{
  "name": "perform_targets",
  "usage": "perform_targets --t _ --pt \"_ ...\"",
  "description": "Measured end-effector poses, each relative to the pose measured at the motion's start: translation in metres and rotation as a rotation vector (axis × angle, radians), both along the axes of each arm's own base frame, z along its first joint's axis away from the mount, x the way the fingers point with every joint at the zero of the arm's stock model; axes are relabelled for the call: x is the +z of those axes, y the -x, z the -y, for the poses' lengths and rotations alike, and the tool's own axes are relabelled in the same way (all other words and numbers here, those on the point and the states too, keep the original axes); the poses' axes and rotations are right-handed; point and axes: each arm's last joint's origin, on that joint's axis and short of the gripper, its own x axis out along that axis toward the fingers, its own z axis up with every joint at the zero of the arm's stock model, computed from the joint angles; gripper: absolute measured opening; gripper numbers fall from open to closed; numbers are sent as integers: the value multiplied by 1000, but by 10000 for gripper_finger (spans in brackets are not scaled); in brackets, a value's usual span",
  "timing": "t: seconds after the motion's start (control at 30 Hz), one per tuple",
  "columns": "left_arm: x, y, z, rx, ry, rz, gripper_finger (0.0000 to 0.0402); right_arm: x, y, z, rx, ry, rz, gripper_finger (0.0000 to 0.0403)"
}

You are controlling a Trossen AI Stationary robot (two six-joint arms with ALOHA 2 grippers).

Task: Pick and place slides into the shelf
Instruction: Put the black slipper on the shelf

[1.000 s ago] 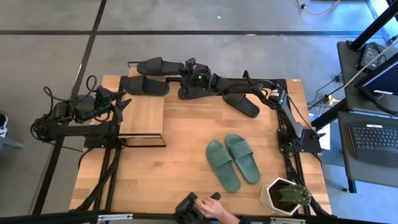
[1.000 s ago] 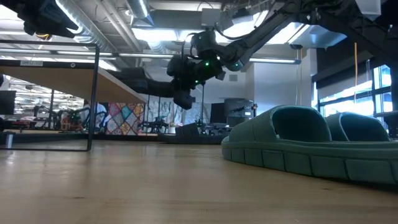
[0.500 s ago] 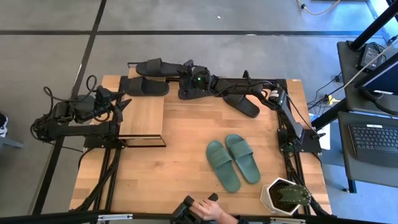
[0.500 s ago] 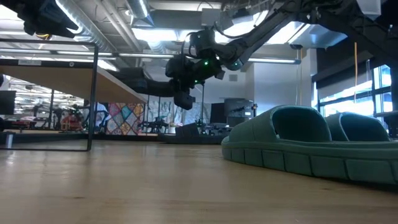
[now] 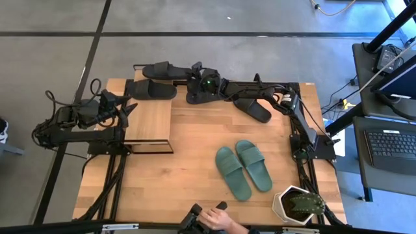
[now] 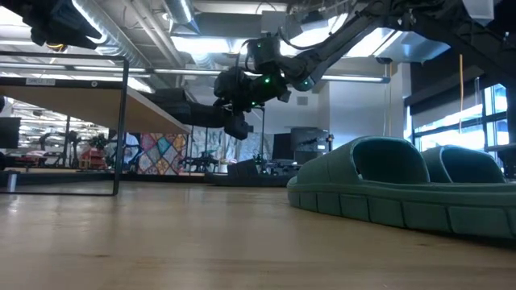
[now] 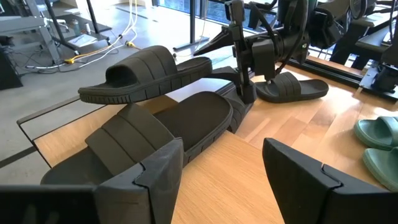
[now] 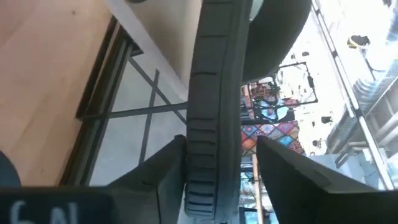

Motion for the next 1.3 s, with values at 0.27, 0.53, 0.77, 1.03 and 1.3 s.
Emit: perform_targets --t 0.27,0.53,0.77,1.03,1.3 --pt "0 0 0 -1 0 -1 212 -1 -4 -8 50 -3 -9 194" --pt "0 0 0 0 0 -1 212 -1 -8 -20 81 26 -29 194" --pt "0 0 0 -1 0 0 212 -1 -9 -22 104 36 -37 194" --pt "0 0 0 0 0 -1 212 -1 -9 -22 99 10 -26 194" --pt "0 0 0 -1 0 -1 212 -1 -9 -22 107 52 -49 194"
